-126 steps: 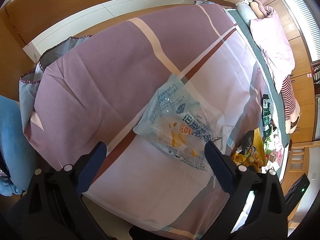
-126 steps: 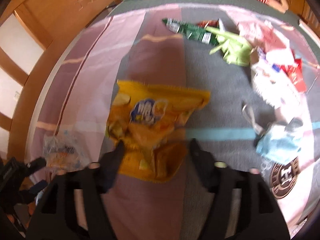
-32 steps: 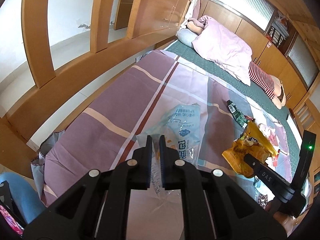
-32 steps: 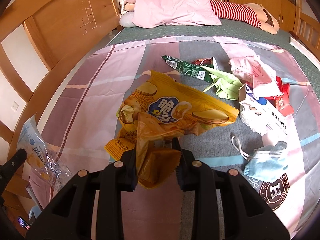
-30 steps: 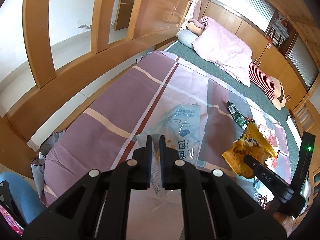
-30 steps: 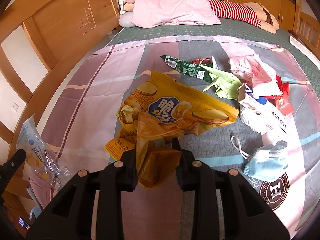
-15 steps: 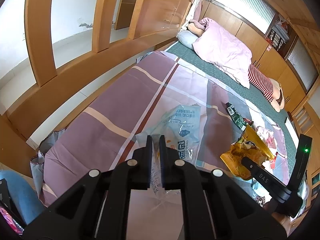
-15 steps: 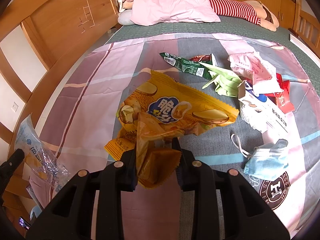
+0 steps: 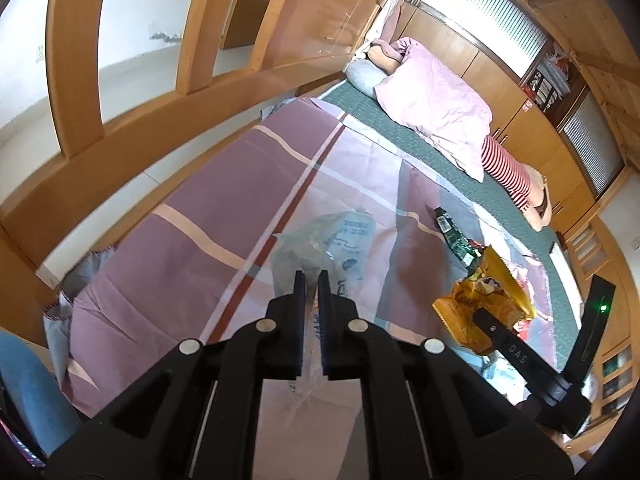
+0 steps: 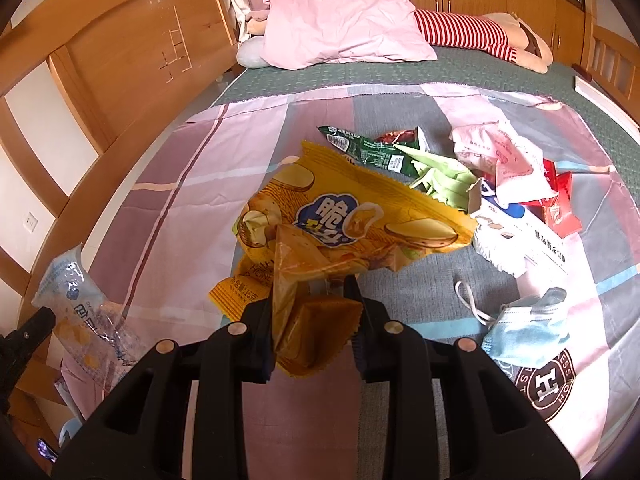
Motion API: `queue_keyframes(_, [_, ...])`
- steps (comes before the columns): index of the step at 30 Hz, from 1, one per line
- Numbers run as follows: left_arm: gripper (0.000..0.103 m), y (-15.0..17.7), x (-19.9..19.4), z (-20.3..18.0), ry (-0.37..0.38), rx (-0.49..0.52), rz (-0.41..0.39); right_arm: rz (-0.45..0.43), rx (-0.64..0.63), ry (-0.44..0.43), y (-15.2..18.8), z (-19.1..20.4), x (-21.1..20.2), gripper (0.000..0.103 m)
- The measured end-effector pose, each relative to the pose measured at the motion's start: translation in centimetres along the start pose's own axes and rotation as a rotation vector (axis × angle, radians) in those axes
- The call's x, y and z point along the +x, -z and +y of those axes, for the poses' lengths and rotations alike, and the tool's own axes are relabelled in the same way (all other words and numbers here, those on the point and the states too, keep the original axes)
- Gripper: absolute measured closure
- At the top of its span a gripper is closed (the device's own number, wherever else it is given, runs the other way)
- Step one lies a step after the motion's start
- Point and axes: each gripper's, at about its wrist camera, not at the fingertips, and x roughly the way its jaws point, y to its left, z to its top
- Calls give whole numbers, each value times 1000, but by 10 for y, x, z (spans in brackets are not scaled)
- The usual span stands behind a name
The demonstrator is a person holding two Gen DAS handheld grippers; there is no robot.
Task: Collect trash
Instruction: 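Carry the chip bag and wrapper over the bin and open both tools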
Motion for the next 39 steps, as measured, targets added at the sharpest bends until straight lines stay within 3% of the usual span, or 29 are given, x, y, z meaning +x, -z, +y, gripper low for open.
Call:
queue_keyframes(2, [96, -1, 2, 3, 39, -20, 21, -9, 6, -1, 0, -1, -2, 73])
queue_keyframes(4, [96, -1, 7, 4, 148, -38, 68, -53, 17, -17, -1, -2, -10, 73])
queue_keyframes(8, [96, 0, 12, -3, 282, -50, 116, -266, -2, -36, 1, -4, -61, 73])
queue_keyframes(11, [96, 4, 10, -14, 369, -22, 129, -332, 26, -42, 12, -17, -96, 73])
queue_keyframes(13, [96, 7, 8, -23, 443, 1, 137, -328, 47, -60, 20, -32, -116, 73])
queue_keyframes(16, [96, 15, -3, -39, 540, 63, 133, -301, 53, -19, 39, -62, -158, 73])
queue_keyframes(22, [96, 39, -26, -74, 650, 169, 161, -243, 66, 213, 107, -158, -264, 73])
queue_keyframes(26, [96, 70, -63, -112, 725, 211, 163, -70, 98, 381, 172, -224, -299, 73])
queue_keyframes(28, [96, 97, -82, -151, 820, 271, 214, 24, 108, 401, 202, -242, -302, 72])
queue_keyframes(30, [96, 121, -95, -181, 894, 326, 270, 128, 105, 380, 228, -253, -299, 65])
queue_keyframes(31, [96, 136, -100, -200, 948, 355, 317, 162, 105, 375, 238, -258, -300, 51])
queue_keyframes(32, [96, 153, -105, -217, 1000, 379, 369, 164, 112, 398, 247, -263, -304, 39])
queue_keyframes(37, [95, 235, -110, -278, 1130, 461, 605, -4, 274, 493, 257, -295, -353, 30])
queue_keyframes(38, [87, 253, -107, -290, 1137, 497, 665, -46, 318, 497, 256, -302, -363, 30])
queue_keyframes(39, [61, 272, -103, -299, 1120, 545, 724, -81, 351, 505, 255, -307, -371, 30])
